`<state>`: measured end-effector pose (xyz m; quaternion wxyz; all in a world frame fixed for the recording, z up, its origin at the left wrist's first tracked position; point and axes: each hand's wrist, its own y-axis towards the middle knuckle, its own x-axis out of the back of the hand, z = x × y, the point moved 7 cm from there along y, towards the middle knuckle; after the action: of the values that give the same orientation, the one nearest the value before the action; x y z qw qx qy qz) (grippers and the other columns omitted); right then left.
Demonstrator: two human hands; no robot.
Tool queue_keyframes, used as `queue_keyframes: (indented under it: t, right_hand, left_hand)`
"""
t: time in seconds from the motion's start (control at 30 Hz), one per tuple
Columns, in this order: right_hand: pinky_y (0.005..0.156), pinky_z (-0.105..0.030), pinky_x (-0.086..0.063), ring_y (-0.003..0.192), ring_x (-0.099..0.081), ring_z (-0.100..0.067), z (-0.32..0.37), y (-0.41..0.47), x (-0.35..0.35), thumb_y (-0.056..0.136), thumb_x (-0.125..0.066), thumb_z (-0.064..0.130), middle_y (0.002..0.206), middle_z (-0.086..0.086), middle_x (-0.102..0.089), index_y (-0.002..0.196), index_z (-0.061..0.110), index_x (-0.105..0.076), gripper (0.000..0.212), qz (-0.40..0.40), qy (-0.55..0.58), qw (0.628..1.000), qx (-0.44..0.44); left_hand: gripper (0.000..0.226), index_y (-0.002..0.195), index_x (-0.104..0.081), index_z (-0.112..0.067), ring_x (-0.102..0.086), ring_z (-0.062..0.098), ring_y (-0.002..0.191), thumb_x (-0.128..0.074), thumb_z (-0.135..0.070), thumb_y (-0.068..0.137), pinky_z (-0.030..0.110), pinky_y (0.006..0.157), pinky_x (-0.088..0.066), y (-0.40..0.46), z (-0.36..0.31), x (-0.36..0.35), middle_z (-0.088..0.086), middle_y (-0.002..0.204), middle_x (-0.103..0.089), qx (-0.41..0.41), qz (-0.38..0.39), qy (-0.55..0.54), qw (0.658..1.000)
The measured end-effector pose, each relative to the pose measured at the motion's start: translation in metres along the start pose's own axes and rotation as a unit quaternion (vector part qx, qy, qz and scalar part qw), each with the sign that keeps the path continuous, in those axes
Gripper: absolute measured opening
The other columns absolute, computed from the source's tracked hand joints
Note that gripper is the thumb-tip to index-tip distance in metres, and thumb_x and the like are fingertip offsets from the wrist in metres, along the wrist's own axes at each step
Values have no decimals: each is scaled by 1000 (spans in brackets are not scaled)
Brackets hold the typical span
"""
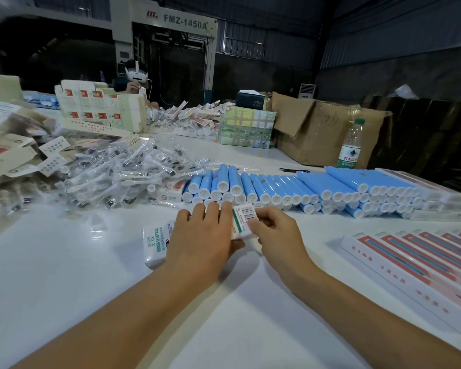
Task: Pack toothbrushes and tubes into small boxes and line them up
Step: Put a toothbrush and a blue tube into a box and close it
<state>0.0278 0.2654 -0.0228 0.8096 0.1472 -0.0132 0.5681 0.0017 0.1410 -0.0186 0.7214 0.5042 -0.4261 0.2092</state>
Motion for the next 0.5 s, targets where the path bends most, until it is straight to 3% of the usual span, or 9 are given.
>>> queue_keyframes:
  t: [0.23, 0.33, 0.37, 0.43, 0.5]
  right_hand:
    - [50, -6, -41, 80, -57, -2, 1, 1, -8, 96, -49, 9, 105, 1, -65, 93, 26, -60, 20, 58, -39, 997, -20]
    - [72, -11, -40, 102, -53, -9, 16, 4, 7, 90, -60, 24, 111, 5, -55, 105, 27, -62, 15, -6, -208, 974, 90]
    - [81, -15, -36, 111, -45, -9, 21, 6, 16, 87, -64, 31, 116, 6, -46, 120, 27, -56, 35, -46, -241, 961, 127]
    - [93, -24, -34, 118, -37, -9, 19, 12, 33, 80, -71, 39, 126, 7, -37, 139, 29, -38, 69, -108, -174, 974, 95]
    - [90, -36, -46, 114, -53, -19, -2, 15, 29, 71, -77, 36, 132, -3, -50, 139, 23, -38, 79, -68, 72, 993, -70]
  left_hand:
    - [73, 142, -14, -13, -41, 24, 112, -23, -65, 91, 37, 87, -31, -4, -4, -1, 5, 128, -43, -12, 2, 27, 1000]
    - [73, 142, -13, -15, -42, 22, 114, -26, -65, 91, 35, 88, -33, -1, -1, 1, 3, 130, -42, 6, 4, 11, 1000]
    - [73, 143, -13, -16, -42, 22, 115, -26, -65, 90, 35, 88, -33, 1, 2, 3, 2, 131, -42, 15, 0, 5, 1000]
    - [75, 144, -15, -17, -42, 21, 116, -22, -66, 88, 34, 89, -34, 2, 5, 7, 1, 131, -43, 27, -9, -7, 1000]
    - [78, 144, -15, -17, -42, 21, 115, -16, -66, 84, 33, 88, -34, 0, 4, 10, 1, 131, -43, 25, -15, -13, 999]
